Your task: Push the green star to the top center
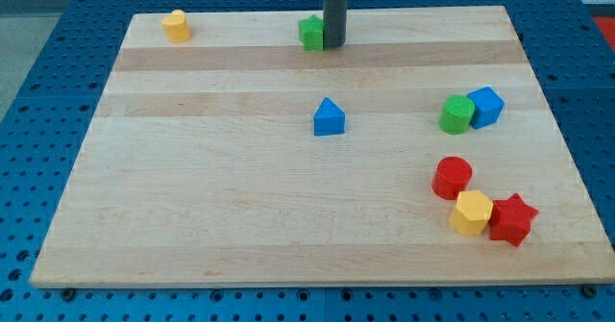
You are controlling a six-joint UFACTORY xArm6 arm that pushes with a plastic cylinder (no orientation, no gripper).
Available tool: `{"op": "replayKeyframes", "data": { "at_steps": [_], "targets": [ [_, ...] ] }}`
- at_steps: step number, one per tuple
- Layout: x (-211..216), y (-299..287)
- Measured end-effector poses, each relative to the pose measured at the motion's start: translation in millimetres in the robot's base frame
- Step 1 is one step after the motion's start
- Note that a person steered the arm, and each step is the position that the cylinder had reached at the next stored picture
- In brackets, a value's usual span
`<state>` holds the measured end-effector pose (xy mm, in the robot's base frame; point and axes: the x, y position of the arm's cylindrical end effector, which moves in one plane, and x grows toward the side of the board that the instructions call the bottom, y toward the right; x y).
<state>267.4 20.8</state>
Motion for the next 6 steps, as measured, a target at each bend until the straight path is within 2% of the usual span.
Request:
{"op": "replayKeyframes", "data": {
  "at_steps": [2,6],
  "targets": [
    [34,-10],
    [15,-29]
  ]
}}
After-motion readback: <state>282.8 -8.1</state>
